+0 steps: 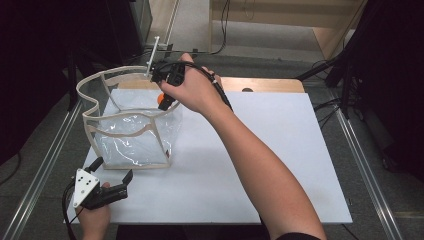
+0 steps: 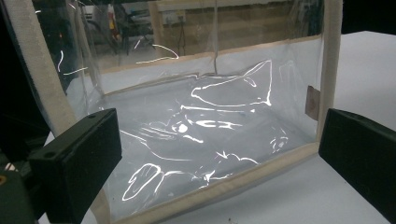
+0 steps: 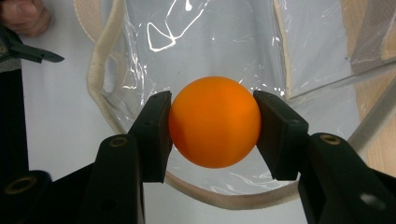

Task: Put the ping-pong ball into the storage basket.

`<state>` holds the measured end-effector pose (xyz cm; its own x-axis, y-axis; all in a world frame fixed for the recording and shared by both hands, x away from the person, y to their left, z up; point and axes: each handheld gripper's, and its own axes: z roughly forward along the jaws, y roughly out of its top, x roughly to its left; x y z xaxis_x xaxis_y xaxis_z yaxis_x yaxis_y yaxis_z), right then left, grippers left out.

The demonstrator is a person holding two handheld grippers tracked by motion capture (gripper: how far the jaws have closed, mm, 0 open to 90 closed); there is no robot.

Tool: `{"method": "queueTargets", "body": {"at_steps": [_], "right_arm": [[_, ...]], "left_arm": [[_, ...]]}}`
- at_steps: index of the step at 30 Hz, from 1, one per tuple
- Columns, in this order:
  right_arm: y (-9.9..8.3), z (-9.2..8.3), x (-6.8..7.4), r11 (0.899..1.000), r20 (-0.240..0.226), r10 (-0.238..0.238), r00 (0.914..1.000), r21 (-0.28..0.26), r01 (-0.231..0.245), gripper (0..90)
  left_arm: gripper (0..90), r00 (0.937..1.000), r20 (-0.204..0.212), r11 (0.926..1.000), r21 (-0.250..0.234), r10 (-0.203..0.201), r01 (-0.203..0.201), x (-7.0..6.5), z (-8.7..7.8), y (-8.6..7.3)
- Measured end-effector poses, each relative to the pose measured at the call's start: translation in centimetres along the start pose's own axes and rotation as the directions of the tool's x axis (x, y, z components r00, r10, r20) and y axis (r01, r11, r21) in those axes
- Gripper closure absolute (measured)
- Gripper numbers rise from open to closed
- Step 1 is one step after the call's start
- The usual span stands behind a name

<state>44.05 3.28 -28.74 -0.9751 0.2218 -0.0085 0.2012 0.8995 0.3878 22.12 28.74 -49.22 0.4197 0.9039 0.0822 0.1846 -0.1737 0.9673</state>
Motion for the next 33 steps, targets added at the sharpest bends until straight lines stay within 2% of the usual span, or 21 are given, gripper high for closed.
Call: {"method": "queueTargets", "body": {"at_steps": [2, 5, 15, 18, 21, 23, 33], "right_arm": [[-0.1, 0.1, -0.1, 1.0, 0.005, -0.002, 1.0, -0.001, 0.002, 47.1], [-0.1, -0.1, -0.1, 1.0, 0.028, -0.001, 0.9996, -0.015, 0.001, 40.6], [-0.8, -0.8, 0.0, 0.998, 0.075, 0.024, 0.9969, -0.065, -0.019, 14.1], [-1.0, -1.1, 0.1, 0.997, 0.097, 0.033, 0.9947, -0.075, -0.026, 10.2], [-1.2, -1.5, 0.1, 0.997, 0.099, 0.034, 0.9945, -0.079, -0.027, 8.1], [-1.3, -1.7, 0.2, 0.997, 0.106, 0.037, 0.9937, -0.077, -0.029, 0.0], [-2.2, -2.2, 0.5, 0.997, 0.108, 0.038, 0.9934, -0.078, -0.03, 0.0]], "left_arm": [[0.0, 1.0, 0.0, 1.0, 0.0, 0.0, 0.0, 0.0, 0.0, 0.0], [0.0, 1.0, -0.001, 1.0, 0.0, 0.0, 0.0, 0.0, 0.0, 0.0], [0.0, 1.0, 0.0, 1.0, -0.003, -0.002, 0.002, 0.0, 0.0, 0.0], [0.0, 1.0, 0.001, 1.0, 0.0, 0.0, 0.0, 0.0, 0.0, 0.0], [0.0, 1.0, 0.0, 1.0, 0.0, 0.001, -0.001, 0.0, 0.0, 0.0], [0.0, 1.0, 0.0, 1.0, 0.0, 0.0, 0.0, 0.0, 0.0, 0.0], [0.0, 1.0, 0.0, 1.0, 0.001, 0.0, 0.0, 0.0, 0.0, 0.0]]}}
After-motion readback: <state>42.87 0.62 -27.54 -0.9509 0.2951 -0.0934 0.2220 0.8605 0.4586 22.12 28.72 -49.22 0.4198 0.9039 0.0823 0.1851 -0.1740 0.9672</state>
